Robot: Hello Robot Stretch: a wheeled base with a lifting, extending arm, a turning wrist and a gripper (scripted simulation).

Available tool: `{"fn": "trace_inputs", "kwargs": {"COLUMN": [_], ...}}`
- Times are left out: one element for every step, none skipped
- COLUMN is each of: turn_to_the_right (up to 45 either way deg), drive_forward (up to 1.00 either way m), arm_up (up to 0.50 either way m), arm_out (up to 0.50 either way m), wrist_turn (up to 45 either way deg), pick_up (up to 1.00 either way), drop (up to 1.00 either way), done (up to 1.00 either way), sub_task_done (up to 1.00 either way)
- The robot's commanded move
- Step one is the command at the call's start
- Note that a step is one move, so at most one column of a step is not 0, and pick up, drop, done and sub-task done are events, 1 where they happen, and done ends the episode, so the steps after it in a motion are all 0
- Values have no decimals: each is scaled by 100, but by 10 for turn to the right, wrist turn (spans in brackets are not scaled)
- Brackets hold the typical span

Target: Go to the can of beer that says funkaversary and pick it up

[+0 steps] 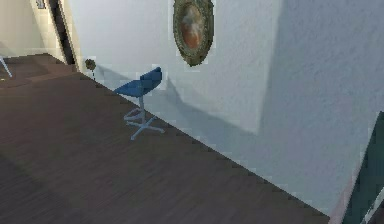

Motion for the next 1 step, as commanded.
{"fn": "trace_inputs", "kwargs": {"turn_to_the_right": [0], "drive_forward": [0], "arm_up": [0], "arm_out": [0], "wrist_turn": [450], "pick_up": [0], "drop": [0], "done": [0], "sub_task_done": [0]}}
